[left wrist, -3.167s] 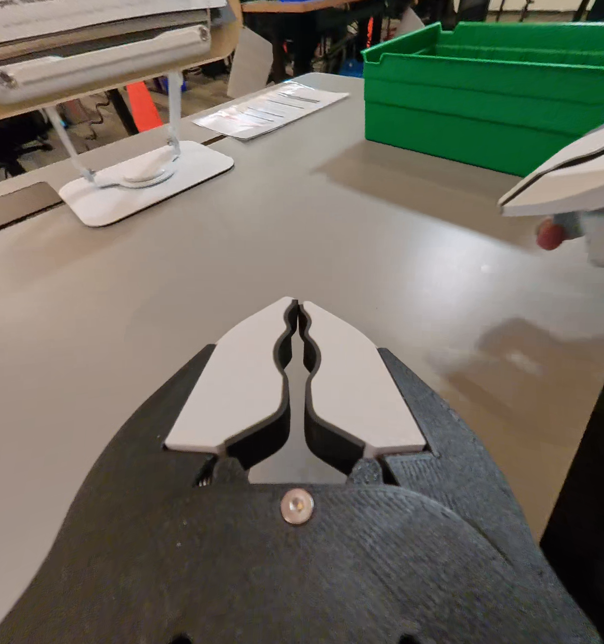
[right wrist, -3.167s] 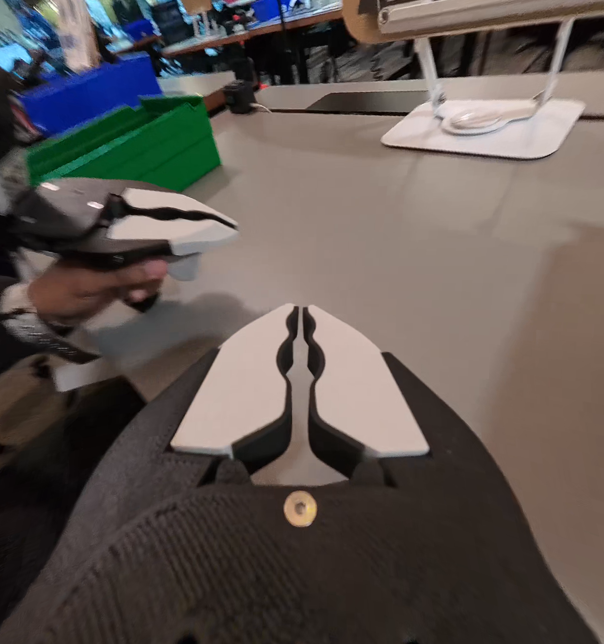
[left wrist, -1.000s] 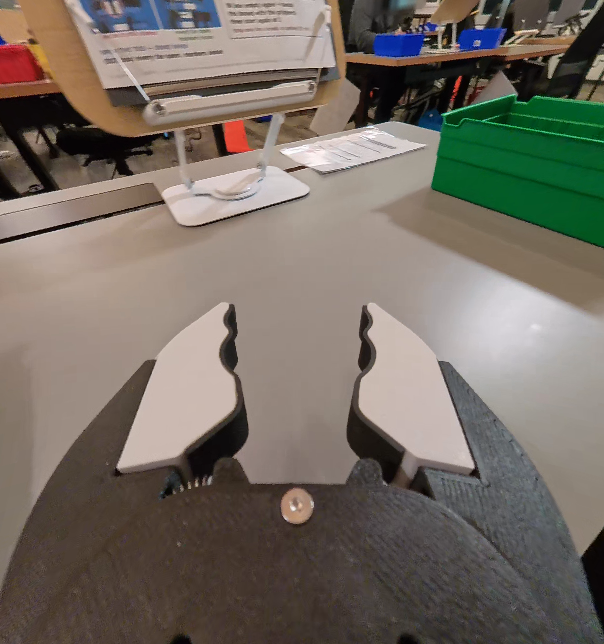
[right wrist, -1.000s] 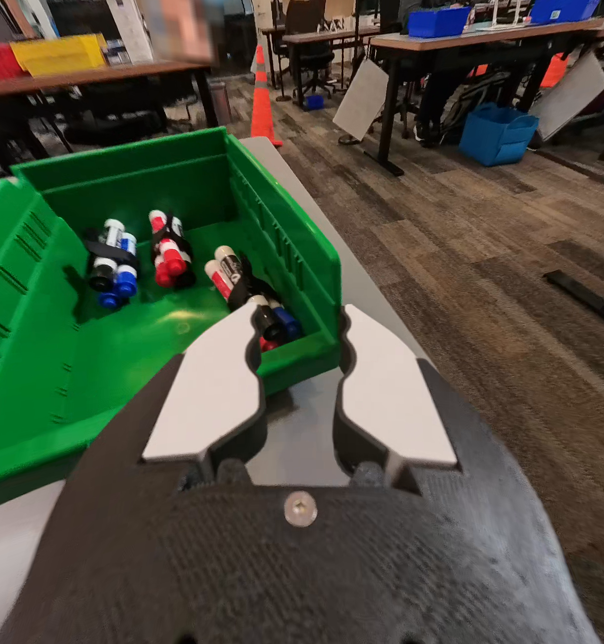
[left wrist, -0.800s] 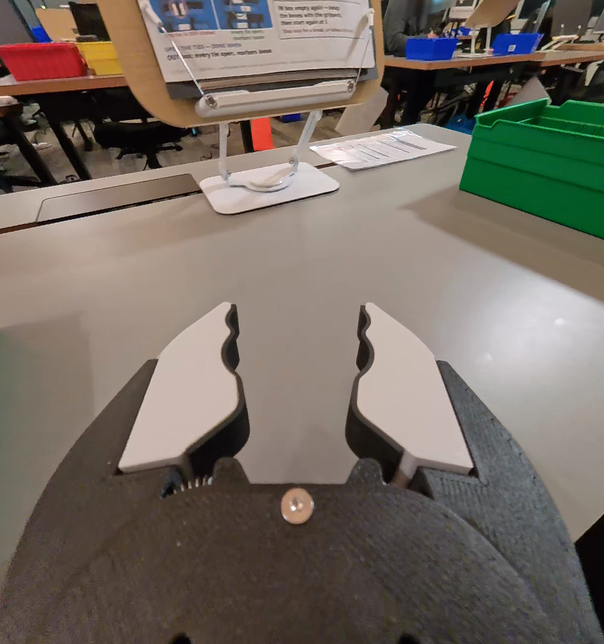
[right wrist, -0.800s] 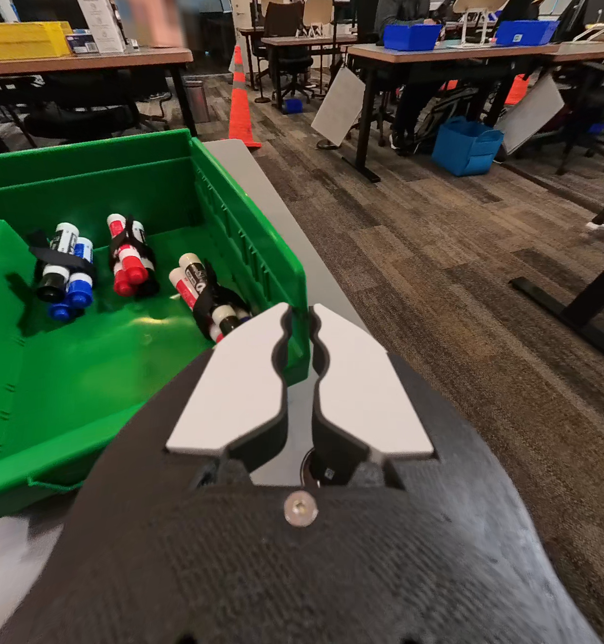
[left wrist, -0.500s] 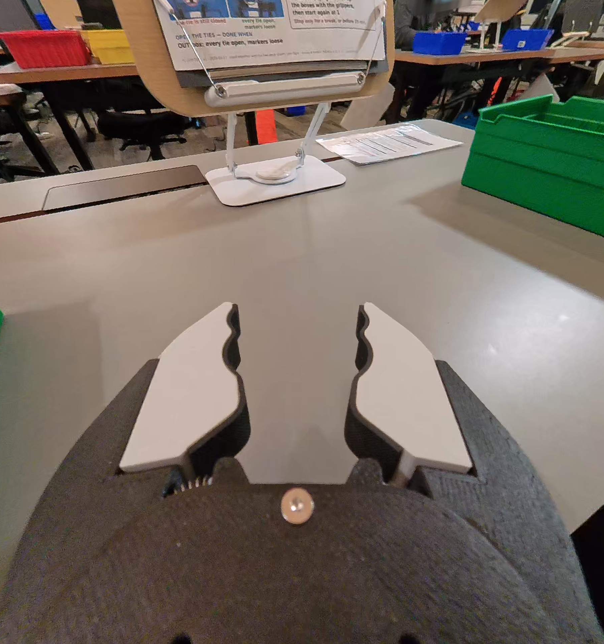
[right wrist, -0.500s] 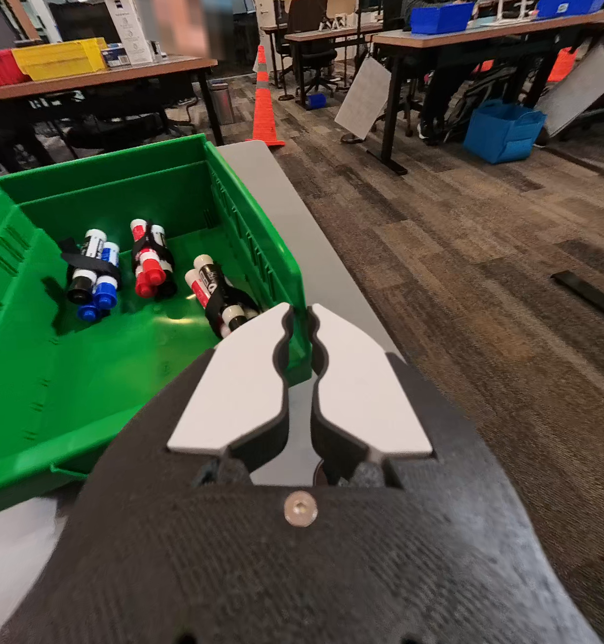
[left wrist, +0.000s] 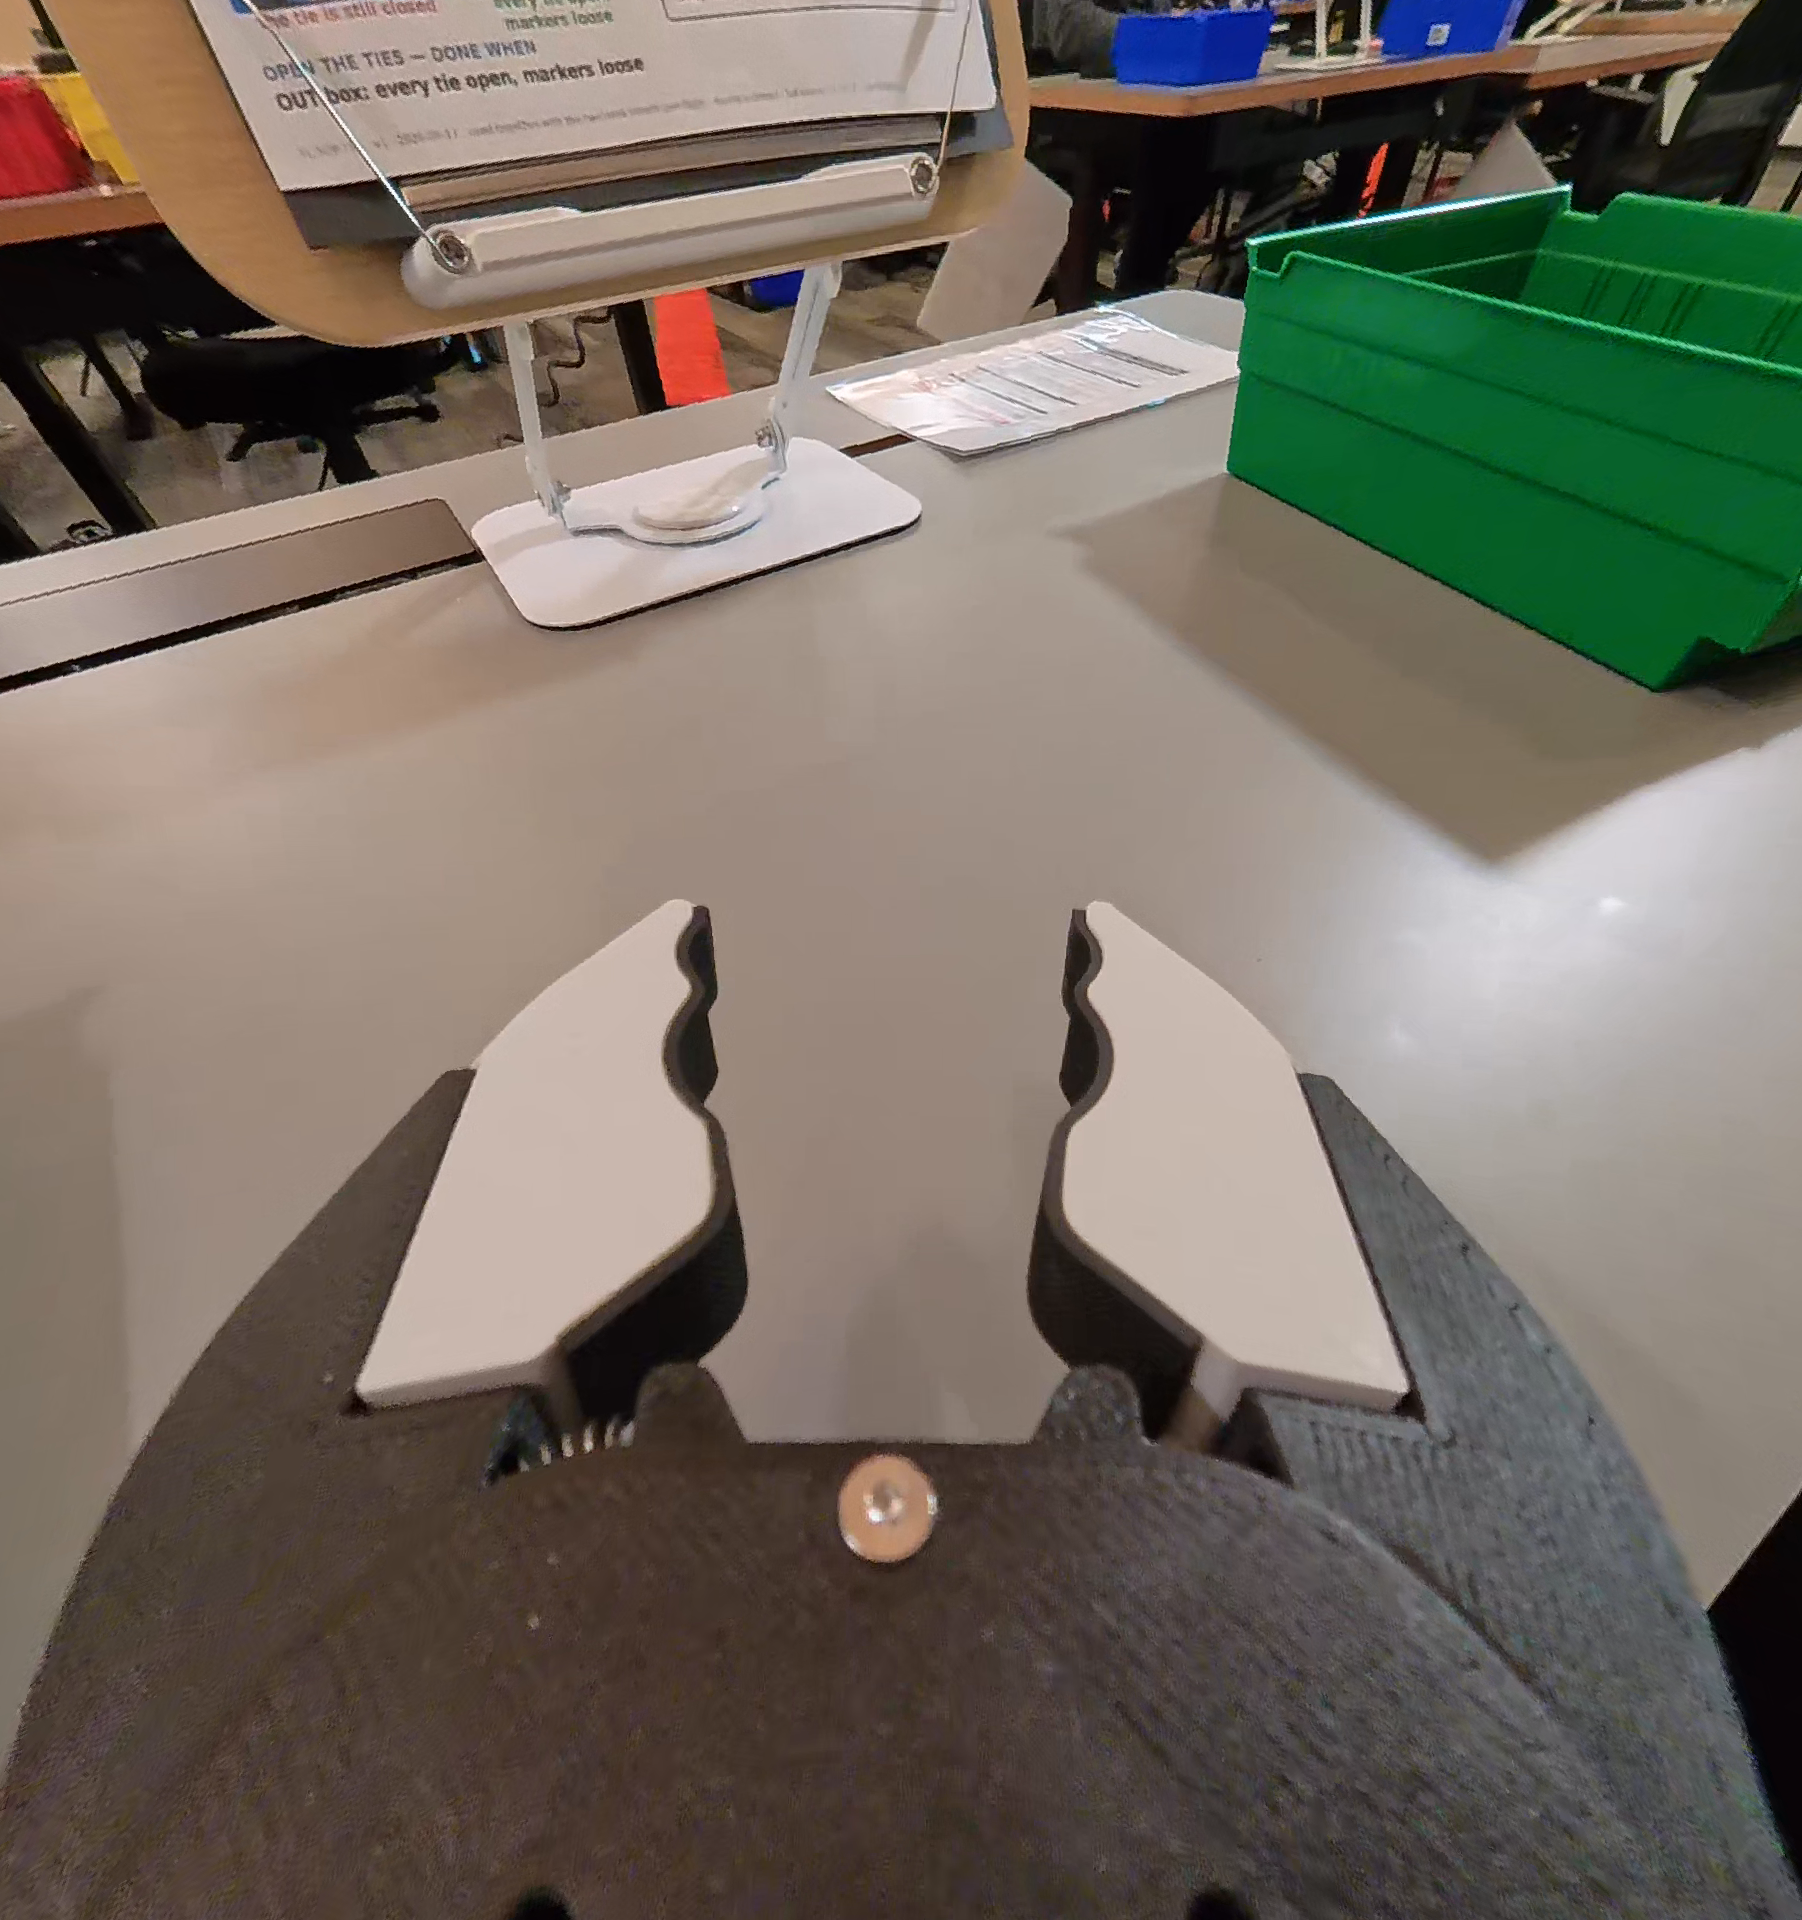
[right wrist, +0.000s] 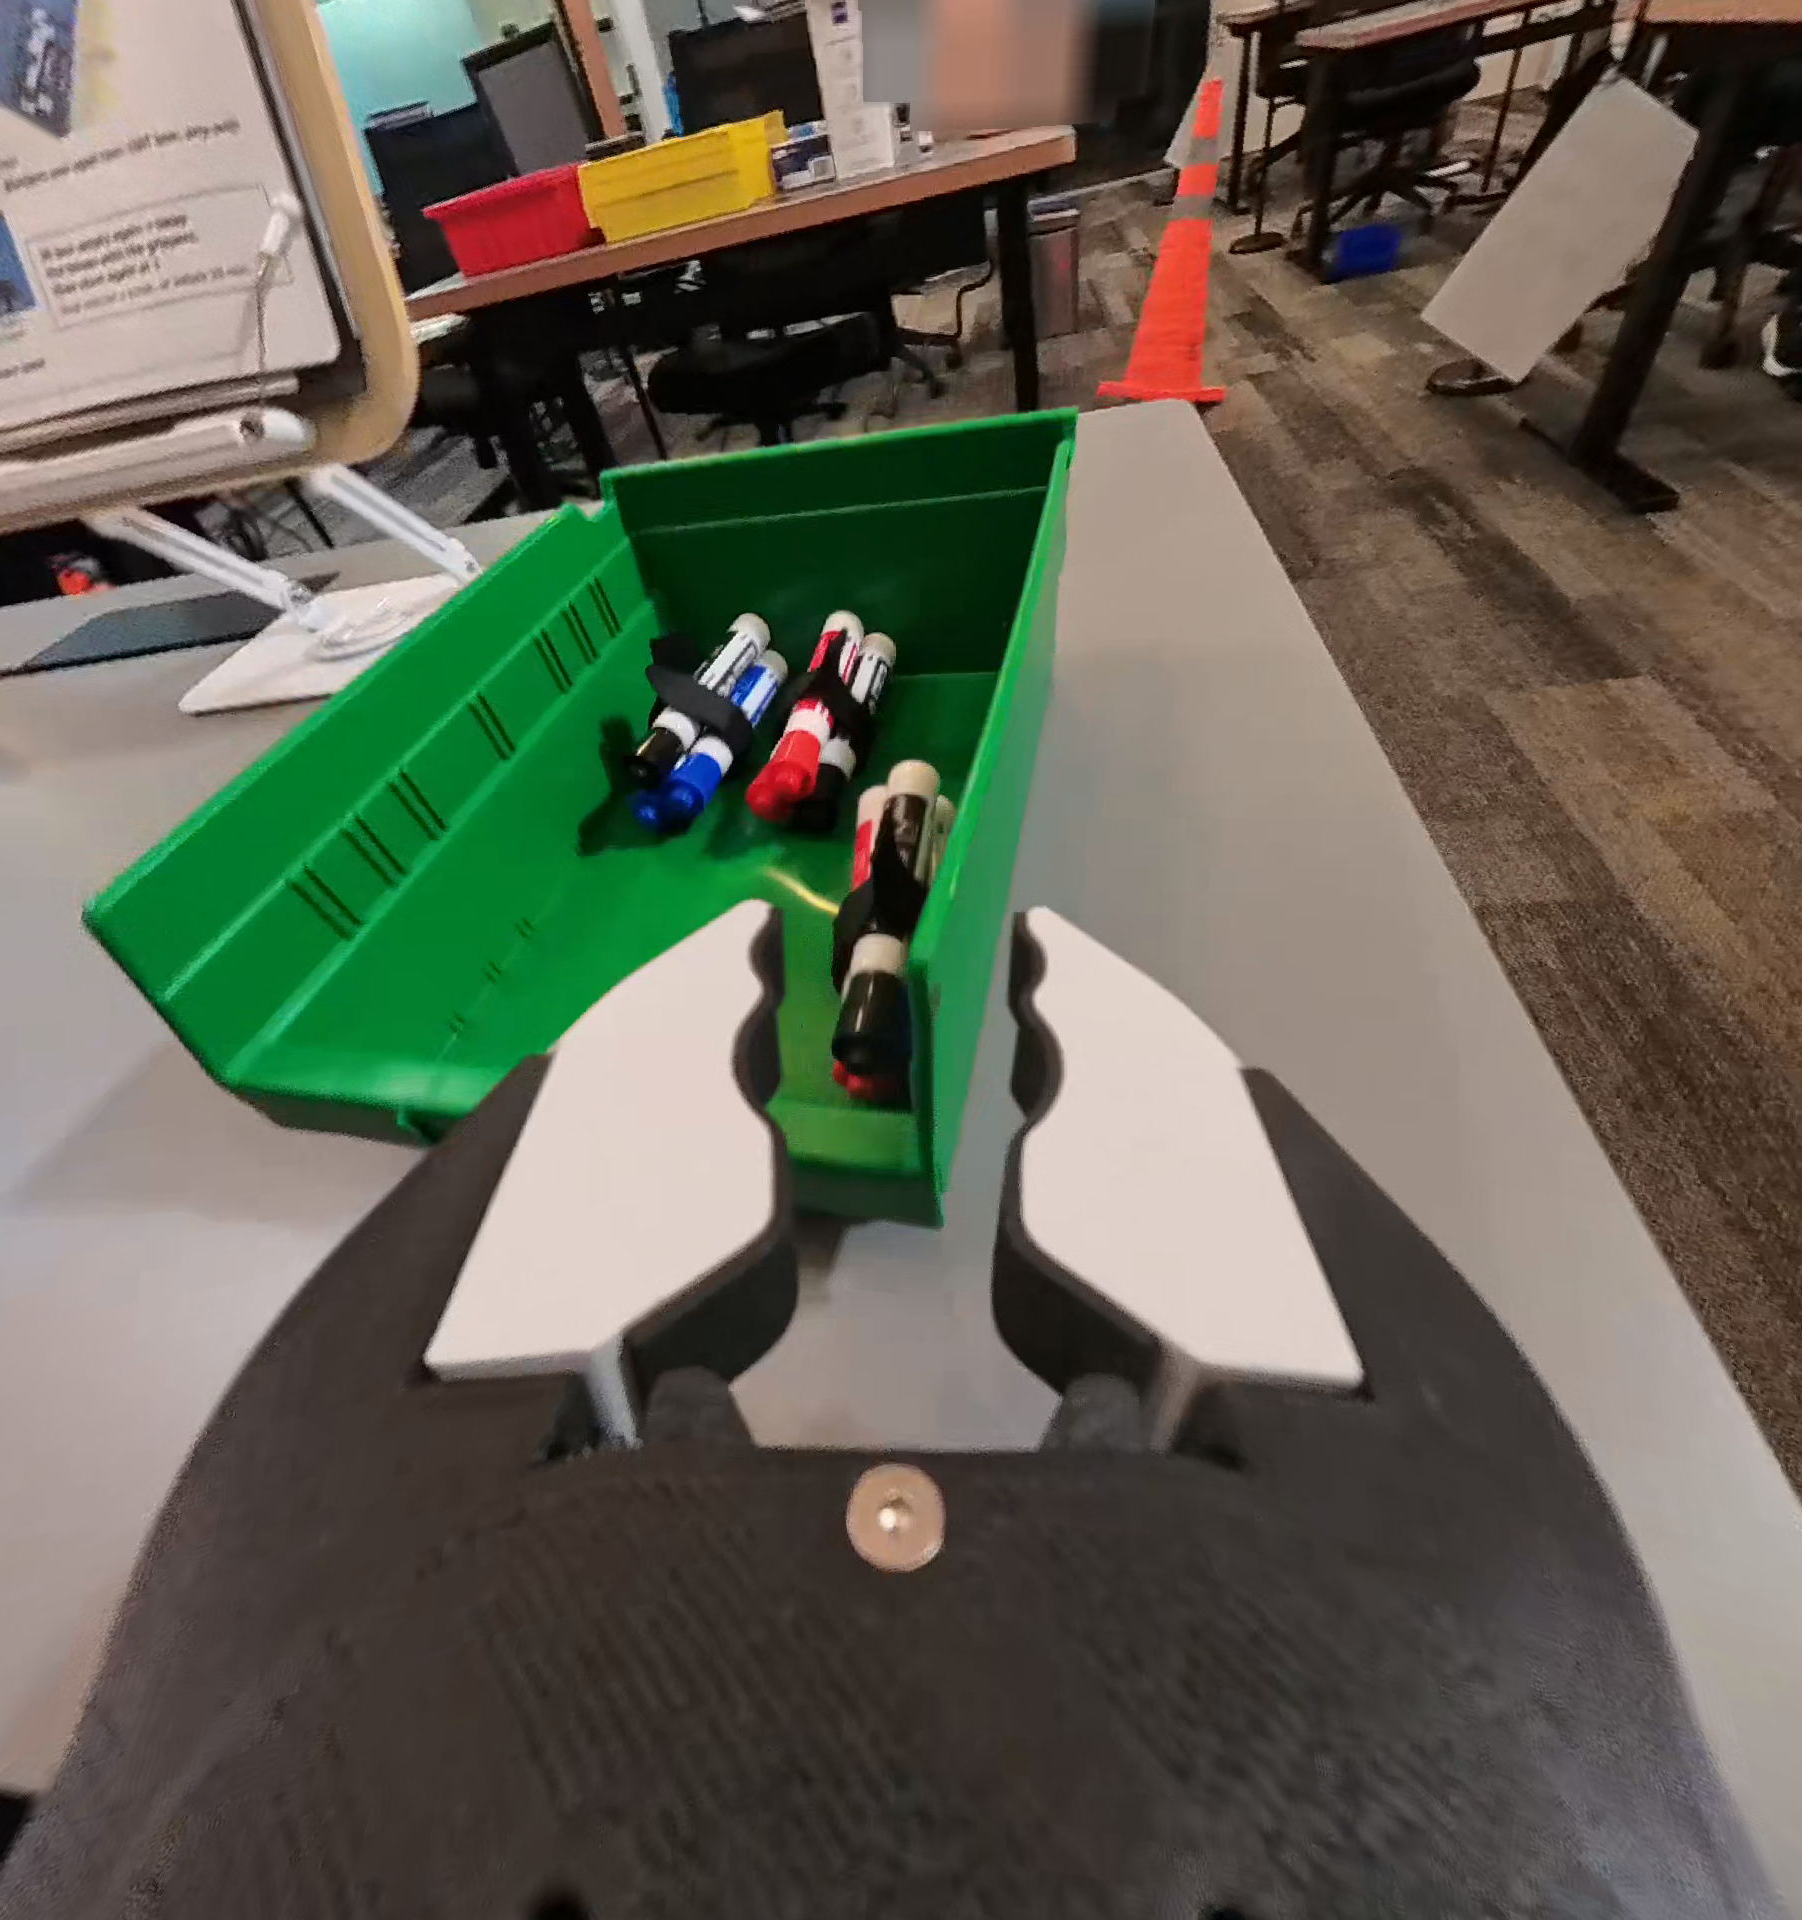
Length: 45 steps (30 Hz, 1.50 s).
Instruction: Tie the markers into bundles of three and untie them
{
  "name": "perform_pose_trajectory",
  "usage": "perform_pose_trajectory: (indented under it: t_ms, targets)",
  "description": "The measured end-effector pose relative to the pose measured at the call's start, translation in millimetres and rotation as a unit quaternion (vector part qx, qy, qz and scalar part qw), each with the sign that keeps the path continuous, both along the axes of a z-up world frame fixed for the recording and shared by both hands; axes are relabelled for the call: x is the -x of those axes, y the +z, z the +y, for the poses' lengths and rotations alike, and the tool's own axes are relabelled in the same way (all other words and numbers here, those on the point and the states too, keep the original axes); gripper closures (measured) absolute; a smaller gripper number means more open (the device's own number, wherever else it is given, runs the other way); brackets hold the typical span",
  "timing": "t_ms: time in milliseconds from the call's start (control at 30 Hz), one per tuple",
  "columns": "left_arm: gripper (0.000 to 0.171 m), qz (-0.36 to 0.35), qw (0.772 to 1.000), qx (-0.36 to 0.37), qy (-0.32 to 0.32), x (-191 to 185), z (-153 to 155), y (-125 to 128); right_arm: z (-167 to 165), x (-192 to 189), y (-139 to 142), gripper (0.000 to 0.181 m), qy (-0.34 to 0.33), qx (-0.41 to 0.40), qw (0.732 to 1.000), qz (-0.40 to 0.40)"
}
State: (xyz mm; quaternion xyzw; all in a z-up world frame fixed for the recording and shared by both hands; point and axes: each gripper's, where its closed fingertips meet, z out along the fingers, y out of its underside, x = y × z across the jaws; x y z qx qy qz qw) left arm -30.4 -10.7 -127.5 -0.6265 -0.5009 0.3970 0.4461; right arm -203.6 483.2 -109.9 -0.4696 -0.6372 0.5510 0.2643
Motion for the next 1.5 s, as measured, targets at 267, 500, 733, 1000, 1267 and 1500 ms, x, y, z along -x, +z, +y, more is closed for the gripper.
perform_pose_trajectory:
  t_ms: [267,500,733,1000,1267,1500]
  targets:
    - [0.107,-0.006,1.0,-0.007,0.008,-6,-7,-2,-8,15,-31,0.164,-0.026,-0.122,0.988,-0.085]
    - [0.107,-0.007,1.0,-0.003,0.014,-9,-10,-3,-20,4,-32,0.174,0.007,-0.191,0.978,-0.078]
    - [0.107,-0.012,1.0,0.004,0.011,-8,-8,-5,-50,-12,-32,0.17,0.044,-0.233,0.97,-0.06]
    - [0.107,-0.007,1.0,-0.001,0.017,-10,-12,-2,-99,-40,-32,0.164,0.109,-0.216,0.968,-0.067]
    - [0.107,-0.013,1.0,0.004,0.009,-9,-8,-5,-116,-54,-30,0.157,0.165,-0.164,0.969,-0.084]
    - [0.107,-0.019,1.0,0.006,0.006,-8,-6,-8,-97,-33,3,0.141,0.097,-0.041,0.993,-0.047]
